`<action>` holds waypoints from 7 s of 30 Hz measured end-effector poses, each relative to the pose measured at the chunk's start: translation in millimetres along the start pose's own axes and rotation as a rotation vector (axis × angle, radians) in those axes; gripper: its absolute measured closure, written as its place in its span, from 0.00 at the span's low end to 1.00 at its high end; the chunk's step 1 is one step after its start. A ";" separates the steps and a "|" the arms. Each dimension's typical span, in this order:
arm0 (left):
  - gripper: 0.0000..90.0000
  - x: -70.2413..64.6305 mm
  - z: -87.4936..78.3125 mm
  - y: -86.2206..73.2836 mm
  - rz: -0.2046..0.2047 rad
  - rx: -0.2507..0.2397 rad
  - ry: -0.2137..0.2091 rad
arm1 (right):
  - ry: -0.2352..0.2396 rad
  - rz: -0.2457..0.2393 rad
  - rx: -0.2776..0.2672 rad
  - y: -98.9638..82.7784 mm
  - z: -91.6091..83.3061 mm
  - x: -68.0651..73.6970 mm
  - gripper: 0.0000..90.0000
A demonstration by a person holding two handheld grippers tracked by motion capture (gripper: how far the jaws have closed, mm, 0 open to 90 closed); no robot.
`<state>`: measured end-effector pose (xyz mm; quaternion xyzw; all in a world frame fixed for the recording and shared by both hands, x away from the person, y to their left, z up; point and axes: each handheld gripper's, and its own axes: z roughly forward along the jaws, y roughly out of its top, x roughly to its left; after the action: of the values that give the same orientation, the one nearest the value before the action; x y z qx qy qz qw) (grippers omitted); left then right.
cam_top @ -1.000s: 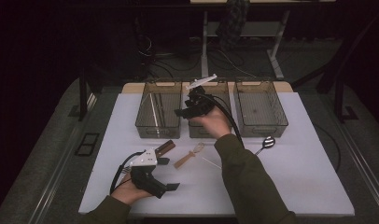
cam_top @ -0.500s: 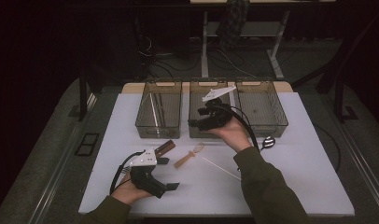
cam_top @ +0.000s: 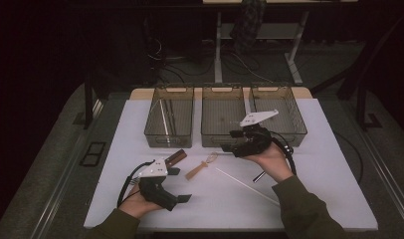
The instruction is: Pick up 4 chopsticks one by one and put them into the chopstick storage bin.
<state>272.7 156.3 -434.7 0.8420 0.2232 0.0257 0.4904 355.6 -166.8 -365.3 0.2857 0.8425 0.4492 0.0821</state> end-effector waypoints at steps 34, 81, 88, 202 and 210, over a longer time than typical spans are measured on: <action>0.00 -0.4 -1.6 -0.4 -0.003 -0.001 0.012 | 0.012 0.013 0.168 -122.7 -65.6 20.5 0.74; 0.02 -1.1 0.2 -0.5 0.005 0.014 0.011 | 0.000 -0.031 0.302 -136.7 -54.0 27.6 0.93; 0.02 -1.0 0.2 -0.5 0.005 0.015 0.009 | -0.004 -0.035 0.286 -134.3 -56.4 28.2 0.93; 0.00 1.5 -0.1 -1.7 0.007 0.007 0.012 | -0.092 0.047 0.048 34.7 37.3 -4.3 0.93; 0.00 1.6 -0.6 -1.1 0.004 0.004 0.009 | -0.116 0.051 0.072 55.1 58.2 -4.5 0.93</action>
<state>273.6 157.9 -435.7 0.8433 0.2238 0.0299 0.4876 404.7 -104.1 -355.5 0.3353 0.8444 0.4033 0.1089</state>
